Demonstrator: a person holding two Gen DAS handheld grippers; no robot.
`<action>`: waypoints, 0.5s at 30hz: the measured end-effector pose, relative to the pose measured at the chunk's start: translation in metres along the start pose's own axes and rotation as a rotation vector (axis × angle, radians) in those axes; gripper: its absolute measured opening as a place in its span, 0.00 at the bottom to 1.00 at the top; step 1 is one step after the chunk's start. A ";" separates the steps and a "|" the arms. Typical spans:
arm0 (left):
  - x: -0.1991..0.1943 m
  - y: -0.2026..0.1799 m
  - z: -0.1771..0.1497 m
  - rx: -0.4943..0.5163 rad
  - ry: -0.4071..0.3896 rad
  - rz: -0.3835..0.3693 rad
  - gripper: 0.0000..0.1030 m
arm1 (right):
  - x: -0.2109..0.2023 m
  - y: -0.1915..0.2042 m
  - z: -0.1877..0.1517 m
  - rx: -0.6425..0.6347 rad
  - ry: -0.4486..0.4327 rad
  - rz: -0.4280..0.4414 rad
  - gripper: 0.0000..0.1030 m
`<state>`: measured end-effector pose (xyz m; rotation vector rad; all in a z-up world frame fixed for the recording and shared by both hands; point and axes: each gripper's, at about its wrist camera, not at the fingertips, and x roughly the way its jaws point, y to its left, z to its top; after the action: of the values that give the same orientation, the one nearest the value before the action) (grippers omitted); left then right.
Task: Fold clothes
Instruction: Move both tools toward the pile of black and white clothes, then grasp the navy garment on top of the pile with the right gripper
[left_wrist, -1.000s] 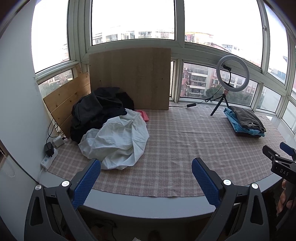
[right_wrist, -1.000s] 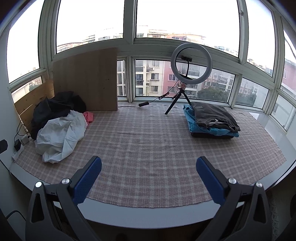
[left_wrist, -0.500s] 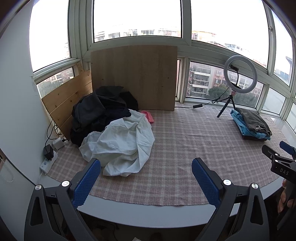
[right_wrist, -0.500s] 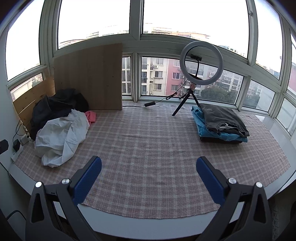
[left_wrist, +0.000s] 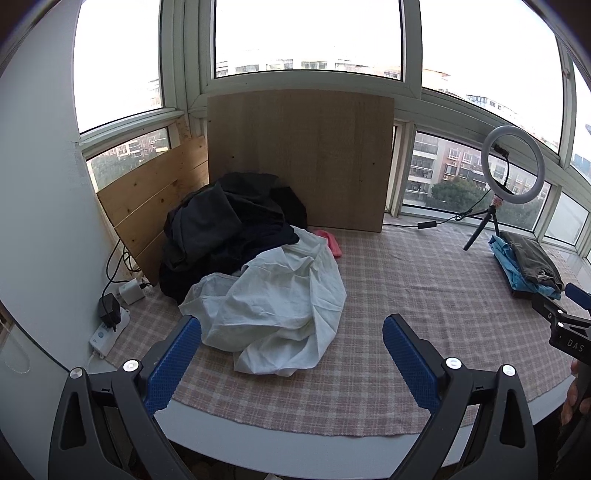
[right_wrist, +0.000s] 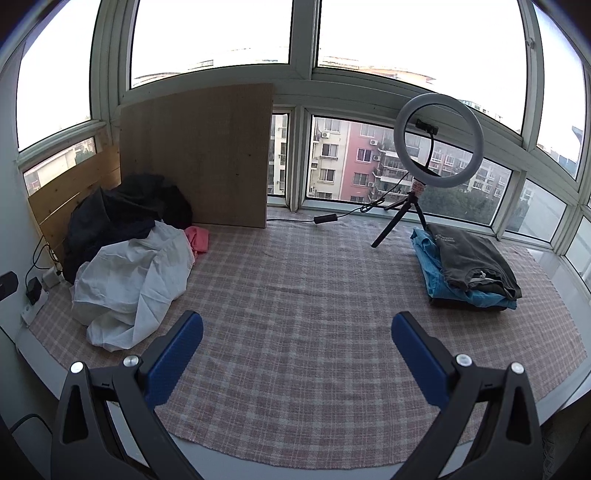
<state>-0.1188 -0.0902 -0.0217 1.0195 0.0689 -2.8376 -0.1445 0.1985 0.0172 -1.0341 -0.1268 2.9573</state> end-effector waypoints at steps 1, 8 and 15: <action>0.002 0.005 0.002 -0.002 0.001 0.010 0.96 | 0.003 0.004 0.002 -0.004 0.001 0.004 1.00; 0.017 0.047 0.018 -0.042 0.008 0.095 0.96 | 0.032 0.041 0.027 -0.079 0.005 0.063 1.00; 0.014 0.087 0.043 -0.085 -0.049 0.252 0.96 | 0.077 0.090 0.067 -0.198 -0.012 0.176 1.00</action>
<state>-0.1446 -0.1813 0.0024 0.8727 0.0526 -2.6066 -0.2442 0.1058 0.0144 -1.1026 -0.3537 3.1621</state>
